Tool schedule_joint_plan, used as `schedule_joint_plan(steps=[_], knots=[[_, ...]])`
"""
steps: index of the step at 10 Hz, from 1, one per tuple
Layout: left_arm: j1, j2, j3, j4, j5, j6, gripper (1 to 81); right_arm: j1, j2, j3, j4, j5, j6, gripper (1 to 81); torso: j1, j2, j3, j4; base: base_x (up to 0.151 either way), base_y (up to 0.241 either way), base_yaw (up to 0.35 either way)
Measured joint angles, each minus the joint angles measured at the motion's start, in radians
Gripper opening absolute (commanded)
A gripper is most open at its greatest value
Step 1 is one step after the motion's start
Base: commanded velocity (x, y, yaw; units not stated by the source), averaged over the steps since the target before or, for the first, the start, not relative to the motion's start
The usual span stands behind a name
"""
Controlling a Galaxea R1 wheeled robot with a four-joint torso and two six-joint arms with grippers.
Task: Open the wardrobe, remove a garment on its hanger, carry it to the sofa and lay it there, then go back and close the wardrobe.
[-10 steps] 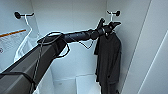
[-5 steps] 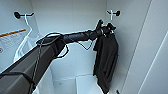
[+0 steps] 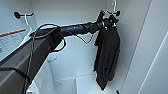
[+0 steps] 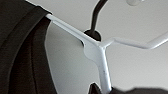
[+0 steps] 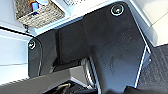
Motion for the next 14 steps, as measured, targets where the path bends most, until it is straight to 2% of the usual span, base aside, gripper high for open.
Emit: schedule_joint_plan(steps=[3, 4, 5, 8, 9, 10, 14], knots=[[-0.03, -0.083, 0.075, 0.0, 0.011, 0.0, 1.0, -0.001, -0.01, 0.005, -0.001, 0.006, 0.0, 81.1, 0.0, 0.0, 0.0, 0.002, 0.0, 0.0, 0.0], [-0.032, -0.096, 0.097, 0.0, 0.015, 0.0, 1.0, -0.003, -0.01, 0.008, -0.001, 0.008, 0.0, 81.1, 0.0, 0.0, 0.0, 0.016, 0.0, 0.0, 0.0], [-0.036, -0.105, 0.124, 0.0, 0.019, 0.0, 1.0, -0.003, -0.01, 0.014, -0.001, 0.008, -0.003, 81.1, 0.0, 0.0, 0.0, 0.044, 0.0, 0.0, 0.0], [-0.045, -0.146, 0.151, 0.011, 0.064, 0.0, 1.0, 0.002, -0.01, 0.019, -0.002, 0.01, -0.011, 81.1, 0.0, 0.0, 0.0, 0.15, 0.0, 0.0, 0.0], [-0.045, -0.146, 0.151, 0.015, 0.066, 0.0, 1.0, 0.005, -0.01, 0.019, -0.002, 0.01, -0.01, 81.1, 0.0, 0.0, 0.0, 0.175, 0.0, 0.0, 0.0], [-0.047, -0.145, 0.153, 0.019, 0.078, 0.003, 1.0, 0.008, -0.01, 0.019, -0.002, 0.011, -0.01, 81.1, 0.0, 0.0, 0.0, 0.186, 0.0, 0.0, 0.0], [-0.021, -0.153, 0.216, 0.025, 0.102, 0.003, 1.0, 0.008, -0.012, 0.032, -0.002, 0.011, -0.01, 81.1, 0.0, 0.0, 0.0, 0.186, 0.0, 0.0, 0.0]])
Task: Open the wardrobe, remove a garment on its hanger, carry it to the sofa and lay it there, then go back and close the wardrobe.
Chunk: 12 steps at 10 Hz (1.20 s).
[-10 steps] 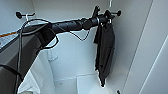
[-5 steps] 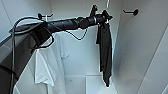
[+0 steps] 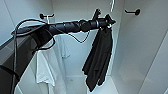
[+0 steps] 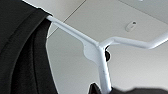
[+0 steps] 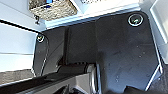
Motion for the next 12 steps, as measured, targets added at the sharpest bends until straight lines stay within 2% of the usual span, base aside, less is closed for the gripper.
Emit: schedule_joint_plan(steps=[3, 7, 12], knots=[[0.015, -0.032, 0.058, 0.012, -0.003, 0.001, 1.0, 0.0, 0.0, 0.003, 0.0, 0.0, 0.0, 81.1, 0.0, 0.0, 0.0, 0.0, 0.0, 0.0, 0.0], [0.08, -0.032, 0.063, 0.02, 0.0, 0.006, 1.0, 0.004, 0.0, 0.005, 0.0, 0.012, -0.001, 81.1, 0.001, 0.001, -0.001, 0.0, -0.073, 0.0, 0.0], [0.098, -0.037, 0.108, 0.021, -0.001, 0.008, 1.0, -0.003, 0.0, 0.005, 0.0, 0.023, -0.001, 81.1, 0.0, 0.001, -0.001, 0.0, -0.085, 0.0, 0.0]])
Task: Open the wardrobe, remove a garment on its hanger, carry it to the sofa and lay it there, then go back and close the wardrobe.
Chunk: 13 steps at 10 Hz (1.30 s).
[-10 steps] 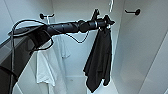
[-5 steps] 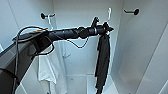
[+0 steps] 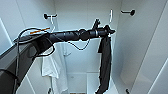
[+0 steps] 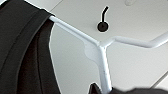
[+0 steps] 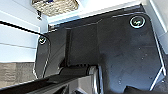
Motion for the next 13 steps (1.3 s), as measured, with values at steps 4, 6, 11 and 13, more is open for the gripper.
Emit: schedule_joint_plan(steps=[4, 6, 11, 13], knots=[[0.023, -0.007, 0.048, 0.004, -0.001, 0.0, 1.0, 0.001, 0.0, 0.0, 0.0, 0.0, 0.0, 81.1, 0.0, 0.0, 0.0, 0.0, -0.092, 0.0, 0.0], [0.048, -0.017, 0.068, 0.006, -0.005, 0.001, 1.0, 0.0, 0.0, 0.0, 0.0, 0.0, 0.0, 81.1, 0.0, 0.0, 0.0, 0.0, -0.092, 0.0, 0.0], [0.068, -0.014, 0.086, 0.007, -0.02, 0.005, 1.0, 0.003, 0.003, 0.0, -0.001, 0.0, 0.0, 81.1, -0.001, 0.0, 0.0, 0.0, -0.092, 0.0, 0.0], [0.083, -0.012, 0.087, 0.008, -0.02, 0.005, 1.0, 0.003, 0.003, 0.001, -0.001, 0.0, 0.0, 81.1, -0.001, 0.0, 0.0, 0.0, -0.092, 0.0, 0.0]])
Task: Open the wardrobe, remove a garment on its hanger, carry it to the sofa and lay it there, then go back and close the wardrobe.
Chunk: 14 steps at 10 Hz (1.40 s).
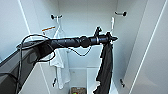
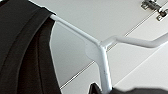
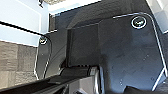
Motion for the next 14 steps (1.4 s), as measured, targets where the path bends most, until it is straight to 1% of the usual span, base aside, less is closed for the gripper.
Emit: schedule_joint_plan(steps=[4, 9, 11, 13, 14], knots=[[0.007, 0.004, 0.042, 0.001, -0.001, 0.0, 1.0, 0.001, 0.0, 0.0, 0.0, 0.0, 0.0, 81.1, 0.0, 0.0, 0.0, 0.0, -0.098, 0.0, 0.0], [0.051, -0.041, 0.111, 0.003, -0.006, 0.004, 1.0, -0.005, 0.0, 0.0, 0.0, 0.008, 0.0, 81.1, -0.001, 0.0, 0.0, 0.0, -0.112, 0.0, 0.0], [0.083, -0.06, 0.127, 0.013, -0.029, 0.005, 1.0, 0.004, 0.001, 0.0, 0.0, 0.012, 0.0, 81.1, 0.0, 0.001, 0.0, 0.0, -0.115, 0.0, 0.0], [0.107, -0.09, 0.154, 0.026, -0.037, 0.006, 1.0, -0.003, 0.002, 0.0, 0.0, 0.013, 0.0, 81.1, -0.002, 0.0, 0.0, 0.0, -0.115, 0.0, 0.0], [0.106, -0.093, 0.166, 0.028, -0.057, 0.004, 1.0, -0.009, 0.002, 0.0, 0.0, 0.01, 0.0, 81.1, -0.002, 0.0, 0.0, 0.0, -0.115, 0.0, 0.0]])
